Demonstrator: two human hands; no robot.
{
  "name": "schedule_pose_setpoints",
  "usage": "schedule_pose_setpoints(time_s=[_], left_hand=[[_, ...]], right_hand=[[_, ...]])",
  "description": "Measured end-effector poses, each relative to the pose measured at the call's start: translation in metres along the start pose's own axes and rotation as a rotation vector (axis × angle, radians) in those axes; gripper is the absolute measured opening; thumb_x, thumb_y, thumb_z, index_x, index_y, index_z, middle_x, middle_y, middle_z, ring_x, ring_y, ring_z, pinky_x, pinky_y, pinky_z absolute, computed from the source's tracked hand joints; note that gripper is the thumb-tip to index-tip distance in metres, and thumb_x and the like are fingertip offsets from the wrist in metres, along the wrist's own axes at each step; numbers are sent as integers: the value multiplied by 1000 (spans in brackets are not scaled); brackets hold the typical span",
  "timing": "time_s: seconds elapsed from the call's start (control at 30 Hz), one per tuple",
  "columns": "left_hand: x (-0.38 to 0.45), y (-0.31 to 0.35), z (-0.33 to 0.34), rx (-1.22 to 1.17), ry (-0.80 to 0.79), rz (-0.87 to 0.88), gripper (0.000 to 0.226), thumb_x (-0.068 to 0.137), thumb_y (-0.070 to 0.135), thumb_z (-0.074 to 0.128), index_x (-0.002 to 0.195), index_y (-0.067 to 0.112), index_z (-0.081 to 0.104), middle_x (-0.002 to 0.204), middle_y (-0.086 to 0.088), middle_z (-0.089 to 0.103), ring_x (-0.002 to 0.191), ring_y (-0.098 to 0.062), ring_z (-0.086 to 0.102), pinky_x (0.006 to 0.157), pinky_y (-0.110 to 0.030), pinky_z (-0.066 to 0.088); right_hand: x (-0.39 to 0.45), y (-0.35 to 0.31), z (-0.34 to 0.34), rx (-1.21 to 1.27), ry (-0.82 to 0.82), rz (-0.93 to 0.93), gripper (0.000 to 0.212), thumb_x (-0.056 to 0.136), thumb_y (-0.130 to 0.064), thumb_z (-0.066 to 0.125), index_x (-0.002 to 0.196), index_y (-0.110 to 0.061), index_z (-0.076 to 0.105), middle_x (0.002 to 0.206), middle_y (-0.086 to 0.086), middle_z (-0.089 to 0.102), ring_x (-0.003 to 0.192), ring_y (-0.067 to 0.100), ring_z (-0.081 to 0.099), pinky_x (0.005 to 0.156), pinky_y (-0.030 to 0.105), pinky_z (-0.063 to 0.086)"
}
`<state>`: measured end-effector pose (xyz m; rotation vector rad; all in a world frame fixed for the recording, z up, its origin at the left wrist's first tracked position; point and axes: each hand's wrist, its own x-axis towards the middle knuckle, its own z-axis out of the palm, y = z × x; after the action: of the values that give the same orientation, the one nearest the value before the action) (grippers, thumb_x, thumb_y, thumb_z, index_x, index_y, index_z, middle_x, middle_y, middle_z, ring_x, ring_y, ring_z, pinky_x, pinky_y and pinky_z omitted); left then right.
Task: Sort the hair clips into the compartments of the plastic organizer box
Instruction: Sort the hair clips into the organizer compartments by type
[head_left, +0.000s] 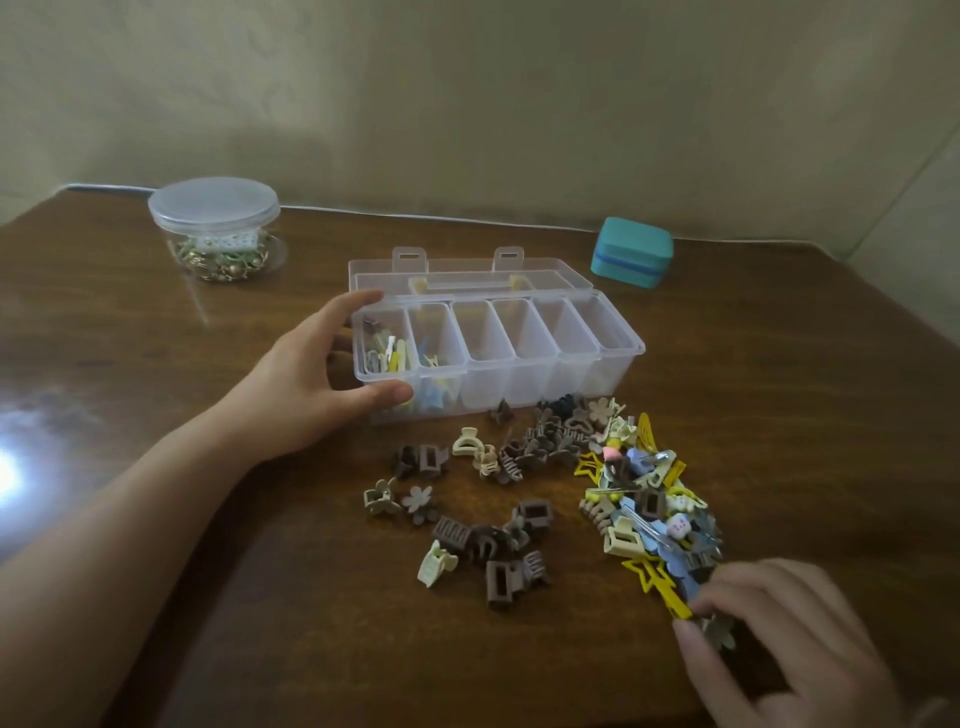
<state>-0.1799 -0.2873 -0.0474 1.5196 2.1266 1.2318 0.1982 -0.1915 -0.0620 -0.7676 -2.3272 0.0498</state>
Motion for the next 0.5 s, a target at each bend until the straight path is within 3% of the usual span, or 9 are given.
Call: schedule_pose_setpoints(time_s=[0.23, 0.37, 0.5], left_hand=[[1, 0, -2, -9, -10, -2, 101, 57, 80, 68, 145, 48, 32, 131, 23, 47, 105, 14, 51, 84, -13, 42], [1, 0, -1, -1, -2, 6, 102, 57, 82, 68, 146, 48, 32, 130, 25, 46, 104, 16, 51, 84, -11, 41], [1, 0, -2, 8, -10, 2, 102, 57, 82, 68, 146, 48, 31, 131, 28, 44, 106, 17, 50, 85, -12, 41]], right_hand=[[7, 5, 6, -68, 54, -127, 25, 80, -33, 60, 68, -18, 76, 84, -2, 67, 81, 22, 54, 75, 33, 45], [13, 8, 5, -105, 74, -243, 25, 83, -30, 60, 68, -19, 77, 86, -1, 69, 84, 21, 51, 74, 34, 44], [27, 0, 5, 43, 136, -171, 25, 83, -28, 62, 68, -13, 76, 87, -5, 65, 83, 22, 54, 79, 30, 43]])
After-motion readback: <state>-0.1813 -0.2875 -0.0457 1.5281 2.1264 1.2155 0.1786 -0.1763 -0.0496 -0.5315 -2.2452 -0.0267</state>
